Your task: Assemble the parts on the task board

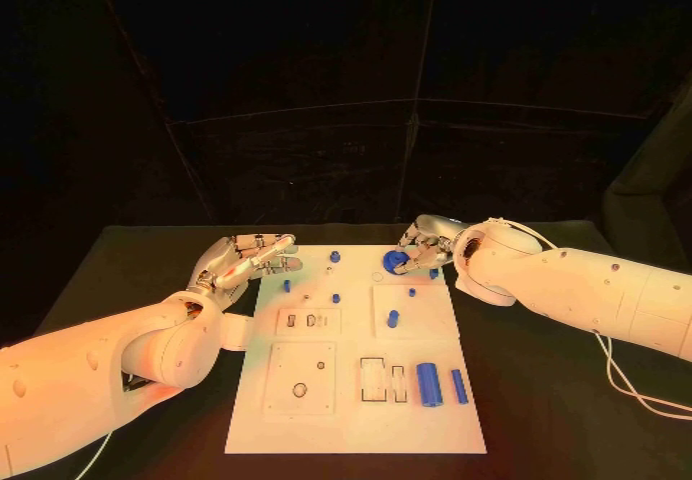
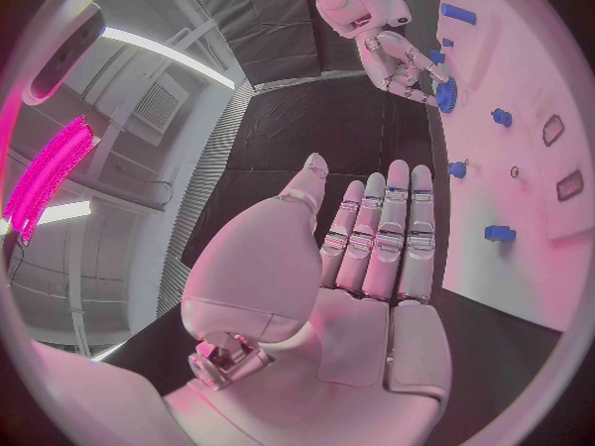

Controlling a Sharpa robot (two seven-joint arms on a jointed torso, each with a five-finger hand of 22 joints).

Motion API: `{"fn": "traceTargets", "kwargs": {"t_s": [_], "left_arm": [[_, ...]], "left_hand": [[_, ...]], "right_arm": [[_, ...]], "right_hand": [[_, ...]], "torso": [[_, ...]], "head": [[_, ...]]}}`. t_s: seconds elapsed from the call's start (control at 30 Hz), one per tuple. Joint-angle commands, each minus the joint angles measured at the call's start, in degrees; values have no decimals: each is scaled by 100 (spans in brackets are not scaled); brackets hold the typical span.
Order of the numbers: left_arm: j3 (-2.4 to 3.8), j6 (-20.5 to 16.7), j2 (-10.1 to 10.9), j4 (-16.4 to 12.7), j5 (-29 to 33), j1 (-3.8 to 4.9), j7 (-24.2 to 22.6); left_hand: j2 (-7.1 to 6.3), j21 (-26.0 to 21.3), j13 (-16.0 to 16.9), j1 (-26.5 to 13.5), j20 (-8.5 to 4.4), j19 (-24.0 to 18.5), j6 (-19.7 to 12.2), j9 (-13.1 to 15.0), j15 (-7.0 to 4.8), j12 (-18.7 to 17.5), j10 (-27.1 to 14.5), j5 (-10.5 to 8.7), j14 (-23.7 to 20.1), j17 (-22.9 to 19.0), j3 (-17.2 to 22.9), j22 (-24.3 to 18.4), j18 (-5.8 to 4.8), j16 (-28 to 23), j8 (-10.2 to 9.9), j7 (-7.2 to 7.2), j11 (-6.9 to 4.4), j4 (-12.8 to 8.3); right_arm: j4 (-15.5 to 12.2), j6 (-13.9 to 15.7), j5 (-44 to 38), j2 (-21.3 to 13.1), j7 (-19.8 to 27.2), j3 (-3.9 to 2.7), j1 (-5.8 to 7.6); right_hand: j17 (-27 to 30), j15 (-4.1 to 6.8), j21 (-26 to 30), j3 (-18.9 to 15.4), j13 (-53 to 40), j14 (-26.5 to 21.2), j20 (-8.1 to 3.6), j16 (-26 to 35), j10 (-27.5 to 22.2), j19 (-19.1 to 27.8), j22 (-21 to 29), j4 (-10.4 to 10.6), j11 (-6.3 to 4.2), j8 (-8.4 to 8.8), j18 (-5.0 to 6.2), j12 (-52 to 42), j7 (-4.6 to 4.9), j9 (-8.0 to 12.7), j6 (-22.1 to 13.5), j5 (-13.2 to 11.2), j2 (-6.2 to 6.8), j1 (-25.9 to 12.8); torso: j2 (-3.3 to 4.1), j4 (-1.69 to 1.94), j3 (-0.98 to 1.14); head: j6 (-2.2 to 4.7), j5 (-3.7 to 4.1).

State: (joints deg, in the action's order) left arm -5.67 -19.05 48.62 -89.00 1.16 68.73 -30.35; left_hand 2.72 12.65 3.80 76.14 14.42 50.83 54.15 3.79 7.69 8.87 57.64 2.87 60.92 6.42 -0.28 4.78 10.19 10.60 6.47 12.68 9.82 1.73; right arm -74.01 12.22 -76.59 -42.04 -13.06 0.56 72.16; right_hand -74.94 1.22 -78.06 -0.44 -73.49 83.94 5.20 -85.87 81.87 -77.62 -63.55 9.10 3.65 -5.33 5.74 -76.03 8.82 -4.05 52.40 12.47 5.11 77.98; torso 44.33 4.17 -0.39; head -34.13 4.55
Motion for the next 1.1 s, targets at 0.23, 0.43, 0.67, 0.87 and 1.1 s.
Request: {"fn": "traceTargets", "kwargs": {"t_s": [0.23,0.43,0.67,0.87,1.1], "left_arm": [[2,117,-15,17,-29,2,9],[1,131,-17,22,-29,1,25],[0,146,-18,22,-29,0,43],[0,154,-17,17,-29,-1,52],[-1,161,-10,5,-29,-1,62]], "left_hand": [[36,-20,-3,-21,-16,43,38,0,-5,-31,56,-6,48,9,-7,-7,38,-31,-36,-7,1,-38],[35,-20,-3,-21,-16,43,38,0,-5,-31,56,-5,48,9,-7,-7,38,-31,-36,-7,1,-38],[34,-23,-4,-23,-16,45,38,-1,-4,-35,56,-5,46,9,-7,-9,38,-37,-40,-8,1,-43],[34,-24,-4,-23,-17,45,37,-1,-4,-37,56,-5,45,9,-6,-9,37,-39,-41,-8,1,-46],[33,-25,-4,-23,-17,45,37,-2,-4,-38,56,-5,44,8,-6,-10,37,-40,-42,-8,1,-48]], "right_arm": [[10,32,-463,44,-162,7,0],[-32,-23,-1009,87,-238,7,-1],[-57,-85,-1555,135,-335,8,-3],[-161,21,-1736,146,-327,9,-4],[-376,222,-1778,157,-323,9,-6]], "right_hand": [[-596,-38,-106,87,-574,434,3,-75,245,-96,-151,-171,-15,-117,-81,-485,-24,-17,197,-29,-161,175],[-878,-25,-260,247,-1277,486,-11,-187,612,-243,-461,-328,-33,-197,-141,-1083,-46,-18,380,-381,-242,272],[-1071,-24,-387,499,-1651,519,-10,-261,813,-352,-718,-510,-40,-225,-188,-1397,-67,-1,562,-607,-273,343],[-1109,-11,-434,654,-1651,525,-20,-276,813,-391,-809,-544,-60,-218,-205,-1397,-91,10,654,-480,-288,272],[-1150,4,-497,843,-1651,533,-33,-291,813,-447,-936,-508,-76,-169,-228,-1397,-111,21,716,-13,-253,70]], "torso": [[2,3,1],[0,0,-1],[-1,2,0],[1,8,-3],[-1,13,-7]], "head": [[-19,12],[-27,28],[-36,34],[-38,27],[-36,17]]}}
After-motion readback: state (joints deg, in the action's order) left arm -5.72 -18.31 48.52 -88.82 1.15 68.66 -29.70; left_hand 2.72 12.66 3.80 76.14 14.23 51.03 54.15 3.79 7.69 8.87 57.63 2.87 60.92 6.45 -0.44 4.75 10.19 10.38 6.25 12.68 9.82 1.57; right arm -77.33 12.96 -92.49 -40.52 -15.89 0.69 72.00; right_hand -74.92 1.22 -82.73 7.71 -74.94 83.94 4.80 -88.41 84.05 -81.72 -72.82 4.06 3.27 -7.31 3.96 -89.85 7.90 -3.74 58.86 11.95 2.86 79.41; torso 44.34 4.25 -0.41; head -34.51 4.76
